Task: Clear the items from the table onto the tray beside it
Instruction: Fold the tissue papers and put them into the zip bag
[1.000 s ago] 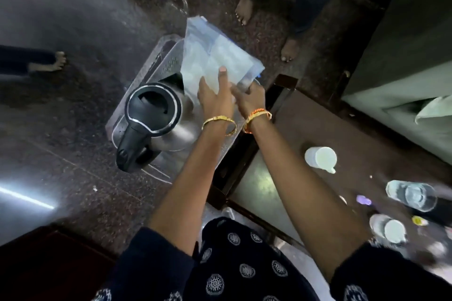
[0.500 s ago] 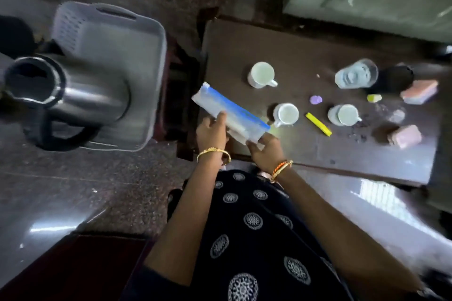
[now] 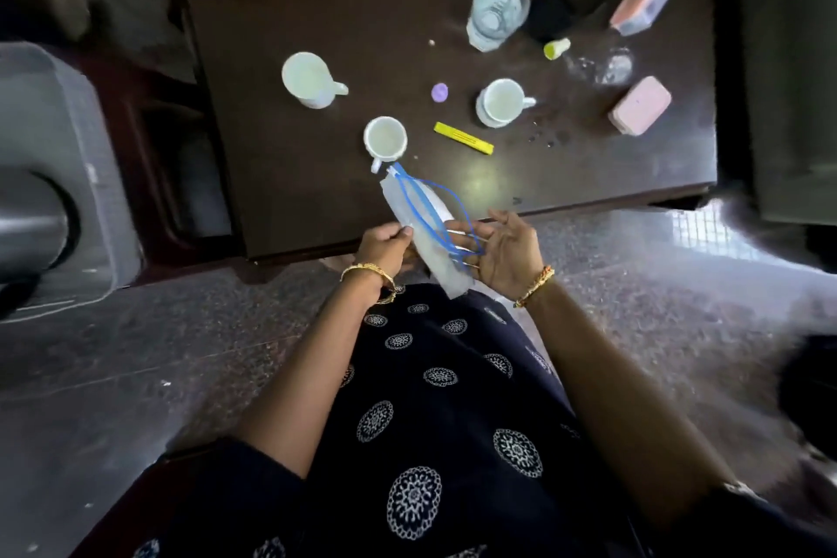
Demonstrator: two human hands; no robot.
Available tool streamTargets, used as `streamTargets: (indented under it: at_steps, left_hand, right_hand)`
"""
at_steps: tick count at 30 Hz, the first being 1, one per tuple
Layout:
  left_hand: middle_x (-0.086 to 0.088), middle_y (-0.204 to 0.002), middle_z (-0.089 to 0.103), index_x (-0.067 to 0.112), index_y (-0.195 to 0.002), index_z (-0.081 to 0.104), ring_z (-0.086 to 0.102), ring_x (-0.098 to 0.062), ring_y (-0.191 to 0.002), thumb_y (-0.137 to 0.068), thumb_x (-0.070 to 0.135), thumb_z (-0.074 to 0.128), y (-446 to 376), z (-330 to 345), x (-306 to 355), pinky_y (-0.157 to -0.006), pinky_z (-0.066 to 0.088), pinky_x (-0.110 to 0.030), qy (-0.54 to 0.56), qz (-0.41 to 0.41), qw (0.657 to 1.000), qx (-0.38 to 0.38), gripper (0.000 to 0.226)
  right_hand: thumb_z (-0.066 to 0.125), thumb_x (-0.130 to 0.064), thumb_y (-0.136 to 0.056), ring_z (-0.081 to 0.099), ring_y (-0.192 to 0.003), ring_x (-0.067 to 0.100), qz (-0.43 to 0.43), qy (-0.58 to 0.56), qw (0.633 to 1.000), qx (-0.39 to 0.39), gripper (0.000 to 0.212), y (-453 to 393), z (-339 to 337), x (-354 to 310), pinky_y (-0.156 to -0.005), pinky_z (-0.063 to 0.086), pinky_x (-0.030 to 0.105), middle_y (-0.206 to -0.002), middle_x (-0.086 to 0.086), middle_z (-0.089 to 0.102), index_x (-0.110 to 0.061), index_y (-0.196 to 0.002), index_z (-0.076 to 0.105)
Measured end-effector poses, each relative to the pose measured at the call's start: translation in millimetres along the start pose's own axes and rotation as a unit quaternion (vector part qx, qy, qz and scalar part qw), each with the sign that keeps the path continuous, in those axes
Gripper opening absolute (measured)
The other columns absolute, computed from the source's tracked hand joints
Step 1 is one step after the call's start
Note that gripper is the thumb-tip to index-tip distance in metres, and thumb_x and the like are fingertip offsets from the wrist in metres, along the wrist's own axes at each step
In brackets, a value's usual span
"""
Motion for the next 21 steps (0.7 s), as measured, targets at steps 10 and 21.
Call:
streamTargets:
  at_steps: [10, 21]
  left_hand:
    - [-0.007, -0.094, 0.058, 0.007, -0.114, 0.062, 0.054, -0.016, -0.082, -0.098, 0.012, 0.043, 7, 79, 28, -0.069, 0.047, -0.021, -0.165, 0.016, 0.983, -0.077, 0.026]
    - [-0.003, -0.097, 0.057, 0.016, -0.1, 0.049, 0.059, -0.017, -0.081, -0.09, 0.046, 0.052, 14, 133, 46, -0.051, 0.052, -0.013, -0.159, 0.064, 0.984, -0.054, 0.031]
  right_hand:
    - [0.063, -0.017, -0.088, 0.066, -0.064, 0.008, -0.059, 0.266, 0.962, 0.014, 0.008, 21, -48, -53, -0.062, 0.055, 0.018, -0.076, -0.005, 0.073, -0.015, -0.091, 0.069]
    - [0.057, 0.001, -0.088, 0.057, -0.041, 0.001, -0.14, 0.308, 0.932, 0.133, 0.015, 39, -71, -77, -0.046, 0.053, 0.019, -0.063, 0.0, 0.062, -0.007, -0.077, 0.063]
Point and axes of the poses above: each hand's wrist, its own y-axis away from the middle knuckle, its own z-axis out of the palm, x = y × z, the point moved 8 cm from there along -y, towards the middle knuckle
